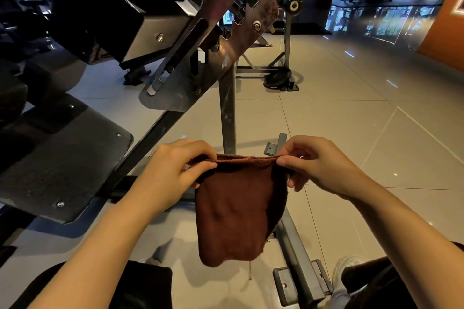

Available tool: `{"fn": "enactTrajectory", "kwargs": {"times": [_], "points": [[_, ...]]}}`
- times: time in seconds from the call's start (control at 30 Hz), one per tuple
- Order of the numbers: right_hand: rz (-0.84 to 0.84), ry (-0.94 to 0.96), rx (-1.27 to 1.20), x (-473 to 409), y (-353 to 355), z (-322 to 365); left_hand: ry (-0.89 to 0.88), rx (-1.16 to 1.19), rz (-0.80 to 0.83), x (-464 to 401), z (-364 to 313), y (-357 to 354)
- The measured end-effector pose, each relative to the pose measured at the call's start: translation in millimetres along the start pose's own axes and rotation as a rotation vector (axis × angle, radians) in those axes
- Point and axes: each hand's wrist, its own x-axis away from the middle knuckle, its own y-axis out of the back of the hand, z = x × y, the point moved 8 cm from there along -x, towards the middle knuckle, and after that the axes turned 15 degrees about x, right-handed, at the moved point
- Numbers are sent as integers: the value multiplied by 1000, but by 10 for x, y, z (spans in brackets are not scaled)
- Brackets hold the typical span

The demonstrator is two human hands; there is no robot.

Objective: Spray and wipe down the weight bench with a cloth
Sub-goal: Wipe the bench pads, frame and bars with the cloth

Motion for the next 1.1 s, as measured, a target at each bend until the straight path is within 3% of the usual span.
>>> {"fn": "enactTrajectory", "kwargs": {"times": [0.1, 0.23, 0.43, 0.57, 0.77, 0.83, 0.97, 1.1], "points": [[34, 15, -156, 8, 2, 15, 62, 148, -35, -2, 61, 17], [3, 38, -44, 9, 29, 20, 197, 351, -98, 12, 156, 79], [-110, 126, 376, 28, 48, 110, 217, 167, -122, 45, 162, 174], [-122, 160, 296, 12, 82, 122, 254, 115, -145, 50, 212, 246], [-159, 175, 113, 13, 153, 160, 297, -45, -20, 45, 266, 171], [-194, 190, 53, 19, 228, 194, 289, 80, -74, 20, 255, 169], [-175, 216, -82, 35, 364, 231, 305, 607, -253, -6, 225, 157], [-88, 248, -120, 73, 396, 255, 240, 672, -234, -36, 161, 116]]}}
